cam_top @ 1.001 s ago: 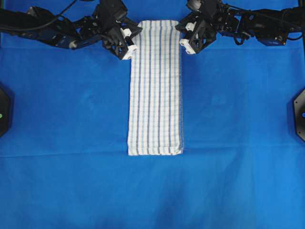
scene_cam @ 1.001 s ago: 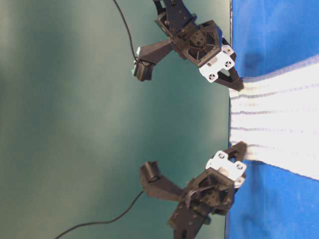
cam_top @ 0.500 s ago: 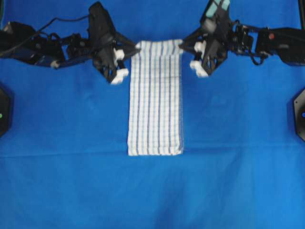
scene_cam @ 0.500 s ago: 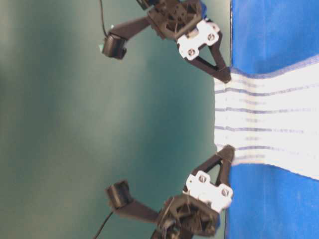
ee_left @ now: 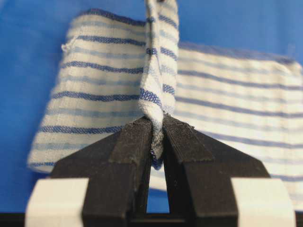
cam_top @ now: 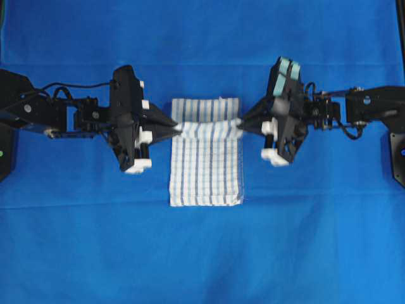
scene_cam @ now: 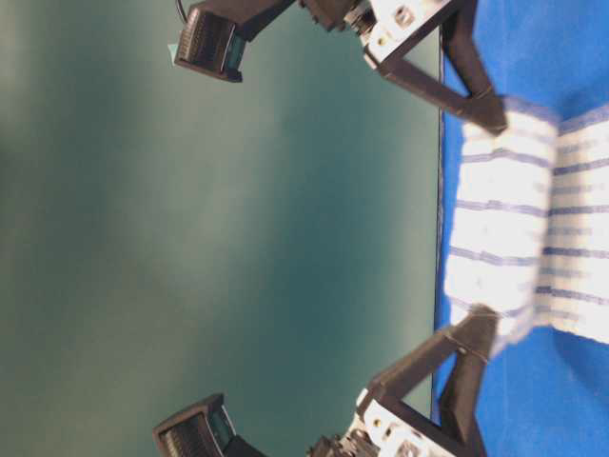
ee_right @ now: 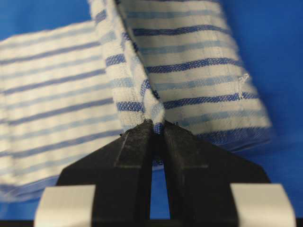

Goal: Fold the blue towel.
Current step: 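Fold the top half down over the bottom half with both grippers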

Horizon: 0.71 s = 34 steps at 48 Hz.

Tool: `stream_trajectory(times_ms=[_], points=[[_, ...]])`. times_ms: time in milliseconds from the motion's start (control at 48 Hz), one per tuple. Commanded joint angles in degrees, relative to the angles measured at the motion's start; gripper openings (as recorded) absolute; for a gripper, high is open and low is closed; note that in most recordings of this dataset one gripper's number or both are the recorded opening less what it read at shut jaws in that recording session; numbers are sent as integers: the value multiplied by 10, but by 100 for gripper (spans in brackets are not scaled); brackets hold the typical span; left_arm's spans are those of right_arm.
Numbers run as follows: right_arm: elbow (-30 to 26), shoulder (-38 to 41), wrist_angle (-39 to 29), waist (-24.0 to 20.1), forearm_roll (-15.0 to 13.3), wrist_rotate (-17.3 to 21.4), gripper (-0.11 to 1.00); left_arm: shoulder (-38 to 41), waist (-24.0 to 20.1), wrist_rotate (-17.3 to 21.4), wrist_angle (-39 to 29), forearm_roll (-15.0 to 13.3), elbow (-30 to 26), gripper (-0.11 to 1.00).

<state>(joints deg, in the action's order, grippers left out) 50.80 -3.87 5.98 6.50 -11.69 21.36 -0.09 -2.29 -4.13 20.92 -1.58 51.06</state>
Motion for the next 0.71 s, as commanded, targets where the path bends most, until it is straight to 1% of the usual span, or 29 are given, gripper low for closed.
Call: stream_trajectory(times_ms=[0,83,292,479,688], points=[[-3,-9,-17,-16,12,0,7,-10,26,-1,-2,1,0,3],[-3,-9,-19,-29,21,0,7,-11,43,-2,-1,1,4,3],[-4,-9,-20,-43,23,0,7,-4,79,-3,11,0,3,3],[-10,-3,-20,-48,23,0,7,24,84,-3,43,-1,5,3],[-18,14,-19,-66,23,0,7,62,85,-4,73,-2,4,3]])
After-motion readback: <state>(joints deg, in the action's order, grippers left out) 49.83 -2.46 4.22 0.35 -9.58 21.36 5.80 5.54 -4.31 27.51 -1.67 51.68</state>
